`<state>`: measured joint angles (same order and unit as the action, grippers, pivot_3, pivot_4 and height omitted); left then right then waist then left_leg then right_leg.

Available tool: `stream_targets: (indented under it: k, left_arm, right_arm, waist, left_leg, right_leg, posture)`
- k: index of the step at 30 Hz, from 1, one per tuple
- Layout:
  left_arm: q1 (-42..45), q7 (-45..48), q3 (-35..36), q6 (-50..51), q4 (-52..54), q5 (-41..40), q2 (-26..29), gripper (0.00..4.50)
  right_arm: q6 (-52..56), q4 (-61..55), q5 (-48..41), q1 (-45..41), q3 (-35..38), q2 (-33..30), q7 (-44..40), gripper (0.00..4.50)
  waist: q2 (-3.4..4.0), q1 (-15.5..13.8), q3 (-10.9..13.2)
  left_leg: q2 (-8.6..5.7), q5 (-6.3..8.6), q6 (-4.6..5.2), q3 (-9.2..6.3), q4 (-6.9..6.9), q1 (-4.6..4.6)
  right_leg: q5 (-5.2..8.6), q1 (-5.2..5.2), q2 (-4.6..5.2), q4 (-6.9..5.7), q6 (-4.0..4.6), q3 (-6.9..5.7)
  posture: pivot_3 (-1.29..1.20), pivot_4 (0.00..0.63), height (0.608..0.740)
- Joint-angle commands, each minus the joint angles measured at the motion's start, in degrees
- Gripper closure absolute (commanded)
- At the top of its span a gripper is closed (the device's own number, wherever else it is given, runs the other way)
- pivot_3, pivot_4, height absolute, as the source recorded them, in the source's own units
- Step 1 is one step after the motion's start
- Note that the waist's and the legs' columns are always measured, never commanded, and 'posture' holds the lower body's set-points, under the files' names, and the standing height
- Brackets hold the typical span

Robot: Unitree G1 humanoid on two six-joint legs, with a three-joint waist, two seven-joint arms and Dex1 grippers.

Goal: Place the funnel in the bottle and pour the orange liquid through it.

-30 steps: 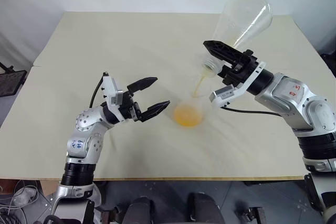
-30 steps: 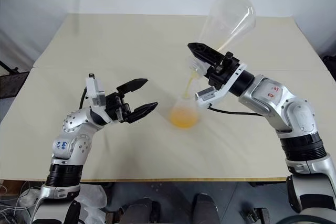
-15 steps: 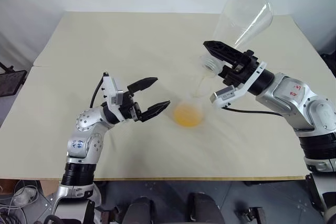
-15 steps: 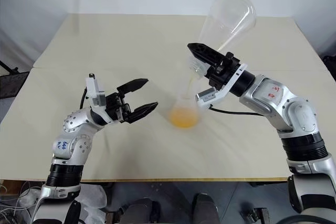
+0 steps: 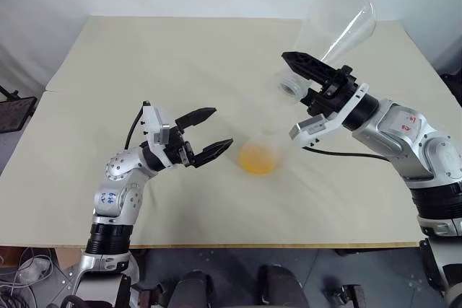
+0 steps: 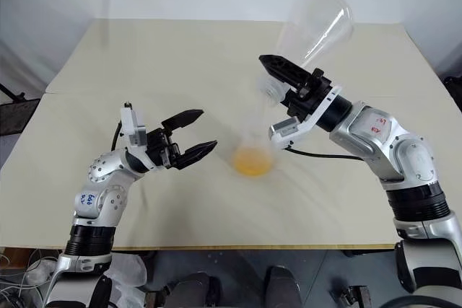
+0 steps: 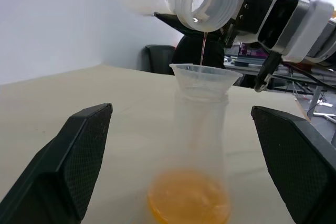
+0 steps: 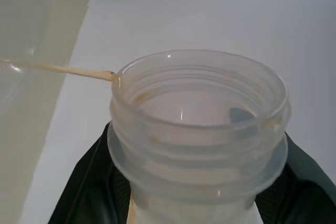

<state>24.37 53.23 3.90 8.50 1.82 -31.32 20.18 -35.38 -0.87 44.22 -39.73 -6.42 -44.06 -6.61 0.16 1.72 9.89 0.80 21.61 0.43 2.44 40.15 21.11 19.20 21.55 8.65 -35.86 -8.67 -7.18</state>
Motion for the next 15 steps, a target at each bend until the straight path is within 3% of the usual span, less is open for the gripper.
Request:
stream_targets:
  k: [1, 6, 9, 14, 15]
  left_arm:
    - [0.74, 0.08, 0.24, -1.13, 1.41, -0.04, -0.03, 0.00]
    - [0.65, 0.36, 0.43, -0.94, 1.32, -0.16, 0.32, 0.00]
    - [0.63, 0.54, 0.46, -0.77, 1.24, -0.19, 0.55, 0.00]
    - [0.65, 0.76, 0.54, -0.63, 1.08, -0.33, 0.84, 0.00]
    - [0.64, 0.85, 0.51, -0.63, 1.00, -0.29, 0.89, 0.00]
  right_arm:
    - [3.27, -2.17, -9.56, 1.25, 2.81, 0.86, -3.85, 2.03]
    - [9.15, -6.00, -22.66, 2.70, 4.38, 1.75, -11.50, 2.03]
    - [21.48, -10.66, -41.94, 4.76, 6.95, 3.36, -20.53, 2.03]
    - [27.94, -11.94, -53.15, 7.32, 13.58, 0.37, -27.77, 2.03]
    - [33.29, -11.58, -59.75, 8.76, 16.49, -0.56, -30.66, 2.03]
  waist:
    - [0.00, -0.05, 0.00]
    - [0.00, -0.03, 0.00]
    - [0.00, -0.15, 0.00]
    - [0.00, -0.33, 0.00]
    - [-0.01, -0.50, 0.00]
  left_leg:
    - [0.00, 0.00, 0.00, -0.01, 0.00, 0.00]
    - [0.00, 0.00, 0.00, -0.02, 0.00, 0.00]
    - [0.00, 0.00, 0.00, -0.04, 0.00, 0.00]
    - [-0.03, 0.00, 0.00, -0.12, 0.02, 0.00]
    - [-0.03, 0.00, 0.00, -0.12, 0.02, 0.01]
  right_leg:
    - [0.00, 0.00, 0.00, -0.01, 0.00, -0.01]
    - [0.00, -0.01, 0.00, 0.00, 0.00, -0.02]
    - [0.00, -0.01, 0.00, -0.01, 0.00, -0.04]
    - [0.00, -0.06, 0.01, -0.01, 0.00, -0.08]
    - [0.00, -0.06, 0.01, -0.01, 0.00, -0.08]
  posture:
    - [0.00, 0.150, 0.740]
    - [0.00, 0.150, 0.740]
    - [0.00, 0.150, 0.740]
    - [0.00, 0.150, 0.740]
    - [0.00, 0.150, 0.740]
